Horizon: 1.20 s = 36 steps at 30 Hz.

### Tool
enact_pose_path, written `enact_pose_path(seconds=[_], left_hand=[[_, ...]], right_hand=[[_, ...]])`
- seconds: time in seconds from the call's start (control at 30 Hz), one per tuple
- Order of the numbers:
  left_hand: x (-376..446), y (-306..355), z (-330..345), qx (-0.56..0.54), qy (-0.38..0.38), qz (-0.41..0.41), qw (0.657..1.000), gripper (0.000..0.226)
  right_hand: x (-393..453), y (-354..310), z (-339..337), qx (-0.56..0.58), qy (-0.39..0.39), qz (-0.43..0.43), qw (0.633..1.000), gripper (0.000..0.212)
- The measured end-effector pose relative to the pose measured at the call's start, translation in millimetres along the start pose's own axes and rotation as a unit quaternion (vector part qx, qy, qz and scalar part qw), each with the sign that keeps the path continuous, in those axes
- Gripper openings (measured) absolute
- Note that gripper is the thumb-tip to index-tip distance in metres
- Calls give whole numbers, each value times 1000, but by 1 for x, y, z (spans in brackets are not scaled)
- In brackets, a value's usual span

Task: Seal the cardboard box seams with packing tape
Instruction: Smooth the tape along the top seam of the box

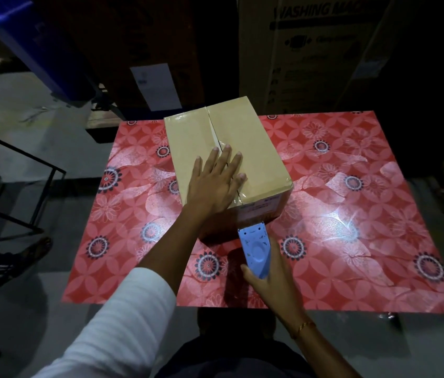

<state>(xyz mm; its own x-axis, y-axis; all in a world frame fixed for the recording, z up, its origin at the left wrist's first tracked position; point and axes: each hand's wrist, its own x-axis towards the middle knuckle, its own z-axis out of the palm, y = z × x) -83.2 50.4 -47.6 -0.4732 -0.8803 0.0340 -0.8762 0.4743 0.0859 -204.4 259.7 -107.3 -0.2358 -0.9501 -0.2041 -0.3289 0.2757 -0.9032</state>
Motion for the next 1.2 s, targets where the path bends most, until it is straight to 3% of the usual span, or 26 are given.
enact_pose_path(seconds=[0.5, 0.7, 0.83, 0.93, 1.1, 1.2], left_hand=[[-1, -1, -3, -12, -8, 6, 1000, 58], [-15, 1, -12, -89, 26, 56, 994, 68], [-38, -5, -8, -33, 55, 89, 994, 86], [-45, -13, -3, 21, 31, 100, 994, 96], [-43, -9, -3, 36, 21, 74, 996, 98], [-43, -7, -3, 51, 21, 66, 996, 95]], right_hand=[[22, -23, -10, -95, -51, 30, 994, 67], [26, -28, -11, -91, -60, 40, 993, 66], [28, -33, -12, -98, -56, 51, 992, 65], [31, -36, -9, -115, -66, 60, 989, 64], [43, -45, -9, -104, -82, 111, 985, 59], [44, -31, -6, -57, -131, 175, 974, 56]])
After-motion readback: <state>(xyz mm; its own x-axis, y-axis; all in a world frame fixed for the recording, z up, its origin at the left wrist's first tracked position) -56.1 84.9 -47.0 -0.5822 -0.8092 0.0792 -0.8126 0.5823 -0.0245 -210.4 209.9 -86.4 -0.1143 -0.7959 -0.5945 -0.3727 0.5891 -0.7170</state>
